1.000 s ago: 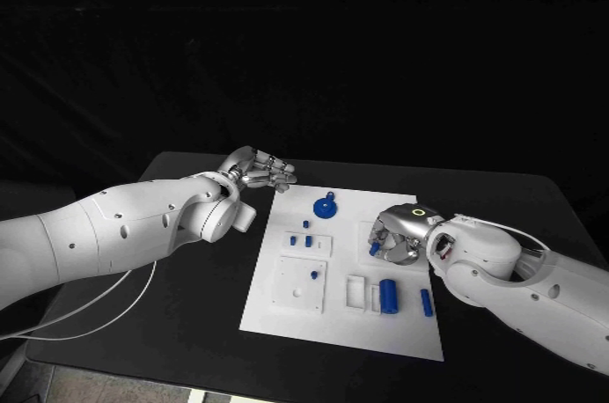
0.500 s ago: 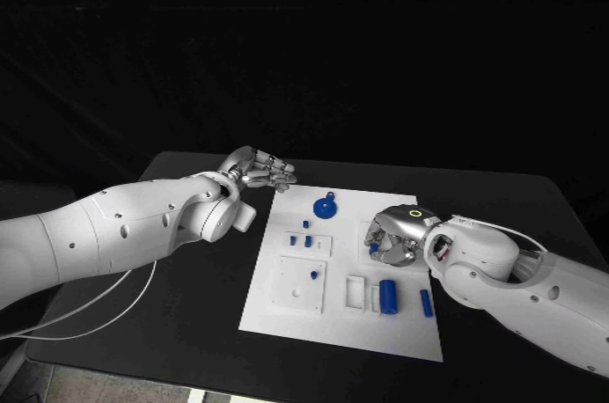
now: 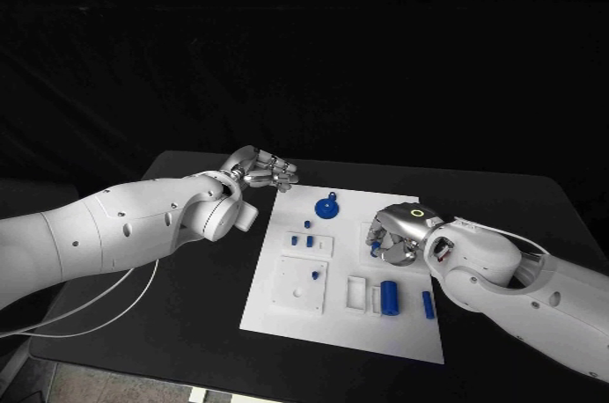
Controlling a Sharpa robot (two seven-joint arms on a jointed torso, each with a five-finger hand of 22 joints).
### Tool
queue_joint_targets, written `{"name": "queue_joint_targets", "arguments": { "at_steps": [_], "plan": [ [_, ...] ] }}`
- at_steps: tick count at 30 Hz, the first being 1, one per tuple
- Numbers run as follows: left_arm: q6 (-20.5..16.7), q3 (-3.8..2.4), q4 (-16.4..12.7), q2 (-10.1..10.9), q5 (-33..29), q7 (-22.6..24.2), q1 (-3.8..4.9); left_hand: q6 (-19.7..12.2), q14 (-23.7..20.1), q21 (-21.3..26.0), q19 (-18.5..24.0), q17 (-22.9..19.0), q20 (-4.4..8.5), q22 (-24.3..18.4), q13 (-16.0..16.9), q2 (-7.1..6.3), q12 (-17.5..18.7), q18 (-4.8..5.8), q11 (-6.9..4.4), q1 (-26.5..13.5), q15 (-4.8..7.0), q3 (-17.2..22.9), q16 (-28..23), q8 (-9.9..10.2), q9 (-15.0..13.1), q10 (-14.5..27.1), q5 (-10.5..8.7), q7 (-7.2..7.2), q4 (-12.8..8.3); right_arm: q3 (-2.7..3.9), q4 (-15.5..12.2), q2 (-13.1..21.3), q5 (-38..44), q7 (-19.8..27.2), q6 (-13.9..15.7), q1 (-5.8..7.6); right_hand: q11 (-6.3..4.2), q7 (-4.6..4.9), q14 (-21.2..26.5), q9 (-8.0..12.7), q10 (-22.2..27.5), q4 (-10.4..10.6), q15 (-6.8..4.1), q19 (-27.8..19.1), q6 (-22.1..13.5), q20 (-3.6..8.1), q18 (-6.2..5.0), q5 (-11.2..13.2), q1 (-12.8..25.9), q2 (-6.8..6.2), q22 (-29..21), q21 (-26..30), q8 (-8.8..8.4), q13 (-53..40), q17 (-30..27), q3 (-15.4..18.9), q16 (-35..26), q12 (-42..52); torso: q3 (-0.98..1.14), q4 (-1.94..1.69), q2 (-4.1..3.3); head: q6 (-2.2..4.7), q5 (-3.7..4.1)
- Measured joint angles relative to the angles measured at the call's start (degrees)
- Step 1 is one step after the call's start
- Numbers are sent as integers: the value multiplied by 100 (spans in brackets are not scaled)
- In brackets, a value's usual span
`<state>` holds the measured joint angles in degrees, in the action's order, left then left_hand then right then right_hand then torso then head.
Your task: Assemble the parts on the task board
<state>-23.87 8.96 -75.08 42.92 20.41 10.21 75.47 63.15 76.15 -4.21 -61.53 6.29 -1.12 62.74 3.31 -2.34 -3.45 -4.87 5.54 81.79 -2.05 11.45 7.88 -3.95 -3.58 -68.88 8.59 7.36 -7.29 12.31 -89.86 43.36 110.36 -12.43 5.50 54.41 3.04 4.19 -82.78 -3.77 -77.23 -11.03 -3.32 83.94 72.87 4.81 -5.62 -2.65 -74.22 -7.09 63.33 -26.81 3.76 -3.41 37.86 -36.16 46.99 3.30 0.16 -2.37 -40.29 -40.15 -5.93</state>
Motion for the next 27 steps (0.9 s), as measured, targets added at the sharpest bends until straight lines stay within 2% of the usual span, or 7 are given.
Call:
{"name": "queue_joint_targets", "arguments": {
  "at_steps": [6, 12, 18, 23, 26, 27],
  "plan": [
    [1, 0, 12, 0, 0, -1, 0, 0, 0, 0, 0, 0, 0, 5, 0, 0, 0, 0, 0, 0, 0, 0, 0, 0, 0, 0, 0, 0, 0, 9, -126, 21, 91, -27, 260, -4, -1, -2, -21, -44, -3, 29, -19, 11, 1, 11, 39, 22, -28, 49, 77, -24, -12, -11, 7, 68, 0, 5, 2, 0, 1, -3, -27],
    [1, 0, 31, -14, 0, -1, 0, 0, 0, 0, 0, 0, 0, 26, 0, 23, 0, 0, 0, 23, 0, 0, 0, 0, 0, 0, 0, 0, 0, 97, -279, 24, 131, -23, 606, -1, -3, 13, -22, -30, -3, 28, -18, 11, 28, 11, 41, 26, -39, 60, 126, -46, -20, -9, 19, 68, 0, 4, 1, -1, 2, 7, -74],
    [2, 0, 32, -26, 0, -1, 0, 0, 0, 0, 0, 0, 0, 26, 0, 23, 0, -1, 0, 23, 0, 0, 0, 0, 0, 0, 0, 0, 0, 134, -446, -66, 38, 31, 856, -1, -5, 13, -22, -13, -4, 28, -17, 11, 28, 10, 44, 27, -43, 63, 145, -46, -30, -7, 24, 69, 0, 3, -3, -2, 2, 7, -132],
    [2, 0, 34, -37, 0, -1, 0, 0, 0, 0, 0, 0, 0, 25, 0, 23, 0, -1, 0, 23, 0, 0, 0, 0, 0, 0, 0, 0, 0, 123, -580, -251, -143, 123, 971, -24, -6, 13, -23, -11, -4, 21, -16, 10, 28, 10, 46, 19, -43, 63, 154, -46, -34, -7, 24, 76, 0, -1, -3, -1, 2, -13, -183],
    [3, 0, 34, -50, 0, -1, 0, 0, 0, 0, 0, 0, 0, 25, 0, 23, 0, 0, 0, 23, 0, 0, 0, 0, 0, 0, 0, 0, 0, 64, -633, -380, -237, 179, 1009, -62, -7, 13, -12, -12, -4, 21, -27, 10, 27, 10, 48, -1, -44, 63, 154, -13, -34, -6, 23, 76, -1, -2, -5, -1, 2, -16, -214],
    [3, 0, 34, -57, 0, -1, 0, 0, 0, 0, 0, 0, 0, 25, 0, 23, 0, 0, 0, 23, 0, 0, 0, 0, 0, 0, 7, 0, 0, 25, -648, -444, -273, 205, 1021, -82, -7, 13, -11, -12, -4, 20, -28, 9, 27, 11, 49, -1, -50, 69, 154, -13, -35, -5, 23, 76, -1, -3, -6, -1, 3, -19, -230]
  ]
}}
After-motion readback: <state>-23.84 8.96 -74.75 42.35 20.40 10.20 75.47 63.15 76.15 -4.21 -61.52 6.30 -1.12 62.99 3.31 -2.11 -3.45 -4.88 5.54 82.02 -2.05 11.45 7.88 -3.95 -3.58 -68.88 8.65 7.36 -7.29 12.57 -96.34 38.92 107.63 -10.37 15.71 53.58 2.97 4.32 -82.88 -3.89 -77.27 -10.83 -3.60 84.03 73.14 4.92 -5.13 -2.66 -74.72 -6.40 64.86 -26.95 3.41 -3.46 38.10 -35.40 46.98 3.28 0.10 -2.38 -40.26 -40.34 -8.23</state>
